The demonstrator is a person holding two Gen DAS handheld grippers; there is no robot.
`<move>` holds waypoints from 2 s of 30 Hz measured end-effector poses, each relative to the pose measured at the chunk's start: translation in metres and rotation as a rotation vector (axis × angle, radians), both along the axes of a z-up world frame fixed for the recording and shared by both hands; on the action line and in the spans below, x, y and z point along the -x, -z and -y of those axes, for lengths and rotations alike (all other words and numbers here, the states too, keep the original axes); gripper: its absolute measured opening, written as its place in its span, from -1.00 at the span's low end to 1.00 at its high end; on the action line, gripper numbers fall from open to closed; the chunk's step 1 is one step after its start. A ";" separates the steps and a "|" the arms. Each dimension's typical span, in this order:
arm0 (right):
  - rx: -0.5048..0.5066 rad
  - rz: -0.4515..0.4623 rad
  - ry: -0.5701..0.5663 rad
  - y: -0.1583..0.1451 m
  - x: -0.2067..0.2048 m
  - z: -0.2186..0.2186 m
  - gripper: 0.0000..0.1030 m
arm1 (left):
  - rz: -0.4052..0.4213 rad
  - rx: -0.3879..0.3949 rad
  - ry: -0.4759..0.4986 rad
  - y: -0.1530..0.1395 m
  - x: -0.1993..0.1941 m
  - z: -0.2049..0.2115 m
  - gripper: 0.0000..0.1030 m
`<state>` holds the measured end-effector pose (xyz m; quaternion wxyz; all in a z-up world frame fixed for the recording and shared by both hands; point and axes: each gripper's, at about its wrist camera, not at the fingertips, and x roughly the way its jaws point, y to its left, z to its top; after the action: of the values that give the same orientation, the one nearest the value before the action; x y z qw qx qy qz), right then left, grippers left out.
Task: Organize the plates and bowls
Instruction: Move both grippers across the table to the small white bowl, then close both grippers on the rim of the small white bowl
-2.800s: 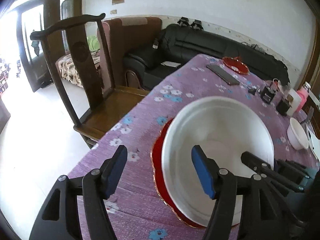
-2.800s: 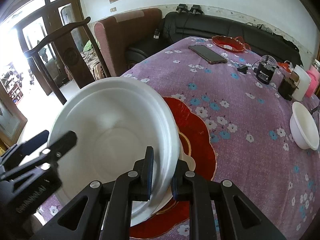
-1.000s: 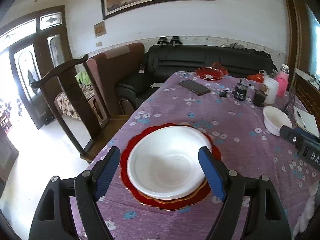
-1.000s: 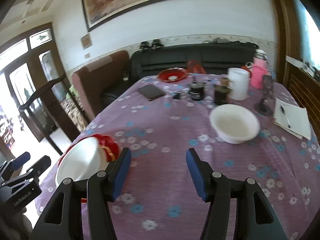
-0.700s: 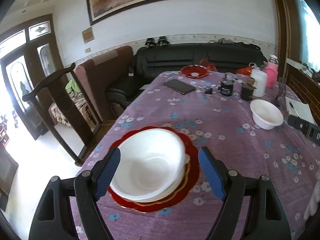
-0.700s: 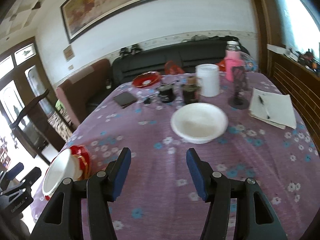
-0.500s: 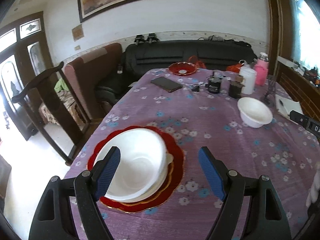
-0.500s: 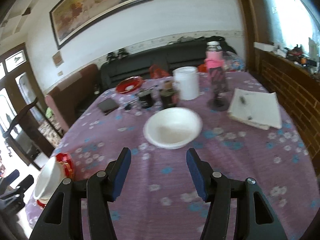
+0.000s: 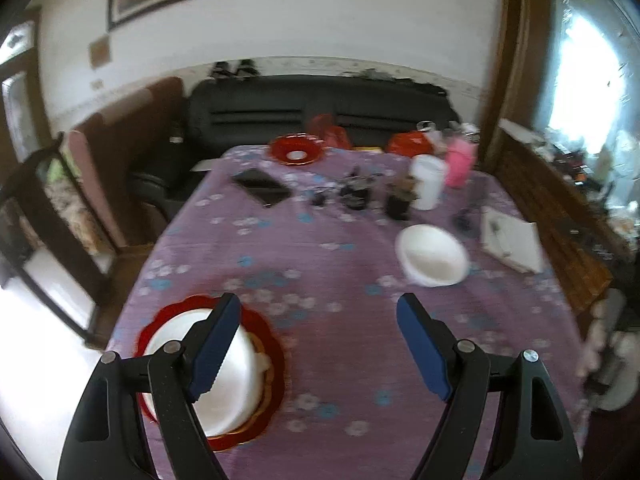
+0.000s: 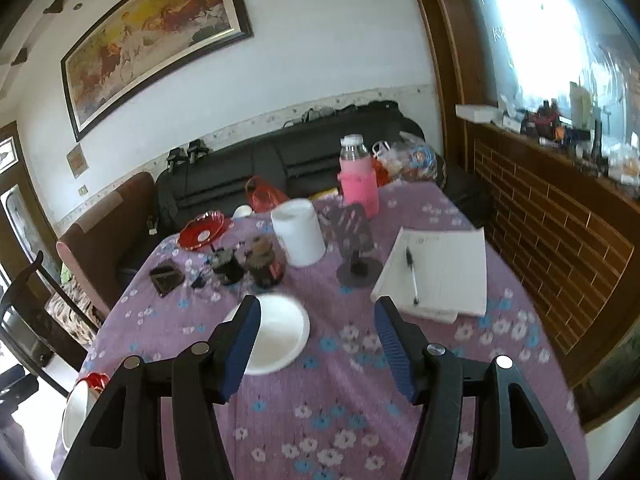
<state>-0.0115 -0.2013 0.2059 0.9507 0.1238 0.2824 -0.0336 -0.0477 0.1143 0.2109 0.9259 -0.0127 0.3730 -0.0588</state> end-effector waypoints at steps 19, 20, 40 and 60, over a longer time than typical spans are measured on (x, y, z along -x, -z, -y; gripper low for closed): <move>-0.084 -0.006 -0.048 0.002 -0.054 -0.014 0.35 | 0.048 0.082 0.037 -0.021 -0.076 0.049 0.79; -0.098 -0.024 -0.051 0.012 -0.058 -0.014 0.35 | 0.030 0.084 0.042 -0.014 -0.081 0.053 0.79; -0.314 -0.232 -0.089 0.167 -0.134 -0.005 0.10 | -0.243 0.188 0.055 0.138 -0.197 0.108 0.39; -0.360 -0.274 -0.143 0.196 -0.147 -0.011 -0.49 | -0.363 0.209 0.081 0.206 -0.232 0.141 -0.38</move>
<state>0.1357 -0.1905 0.0099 0.8660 0.2652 0.4183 0.0681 0.1846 -0.0271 0.0047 0.8339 -0.1038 0.5259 -0.1313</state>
